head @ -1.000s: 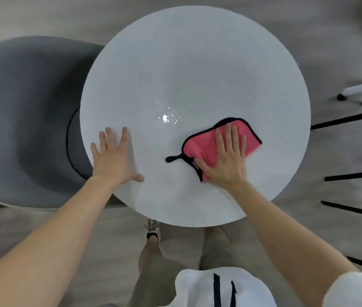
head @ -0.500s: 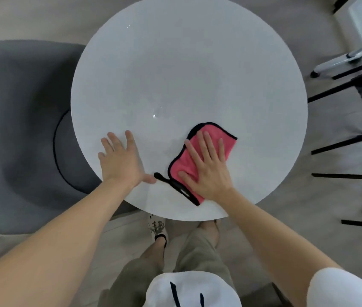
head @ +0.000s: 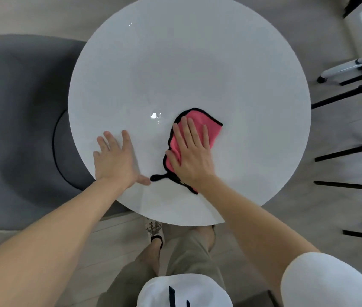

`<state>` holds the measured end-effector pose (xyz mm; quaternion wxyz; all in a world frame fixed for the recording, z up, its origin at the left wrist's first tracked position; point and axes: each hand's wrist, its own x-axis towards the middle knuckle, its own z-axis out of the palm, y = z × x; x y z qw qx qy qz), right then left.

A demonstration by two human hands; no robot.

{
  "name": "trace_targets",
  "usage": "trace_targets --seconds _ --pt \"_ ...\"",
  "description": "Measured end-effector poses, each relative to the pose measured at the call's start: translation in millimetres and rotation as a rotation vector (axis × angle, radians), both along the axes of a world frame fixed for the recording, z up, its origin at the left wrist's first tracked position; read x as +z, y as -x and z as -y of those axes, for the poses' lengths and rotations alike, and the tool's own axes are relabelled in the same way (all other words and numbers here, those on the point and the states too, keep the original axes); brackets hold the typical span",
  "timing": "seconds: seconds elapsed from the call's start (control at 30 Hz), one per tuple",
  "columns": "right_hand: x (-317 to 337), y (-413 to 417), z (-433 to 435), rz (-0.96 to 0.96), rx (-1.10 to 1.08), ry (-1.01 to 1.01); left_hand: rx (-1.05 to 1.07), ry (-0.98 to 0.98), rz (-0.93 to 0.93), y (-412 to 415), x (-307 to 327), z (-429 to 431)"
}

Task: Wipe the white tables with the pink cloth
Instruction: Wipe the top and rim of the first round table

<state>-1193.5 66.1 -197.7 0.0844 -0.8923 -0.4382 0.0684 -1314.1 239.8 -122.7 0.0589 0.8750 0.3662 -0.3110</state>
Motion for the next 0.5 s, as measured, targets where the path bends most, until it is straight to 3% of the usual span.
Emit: trace_targets --seconds 0.1,0.27,0.37,0.43,0.5 --pt "0 -45 44 0.004 0.202 0.008 0.005 -0.019 -0.01 -2 -1 2" --pt "8 -171 43 0.005 -0.242 0.114 0.03 -0.031 0.024 -3 -2 4" --pt "11 -157 16 -0.014 -0.356 0.092 0.057 0.005 0.018 -2 1 3" --pt "12 -101 11 -0.023 -0.206 0.07 0.078 0.024 0.023 -2 3 4" --pt "15 -35 16 -0.062 0.103 0.098 0.097 0.035 0.005 -4 3 5"
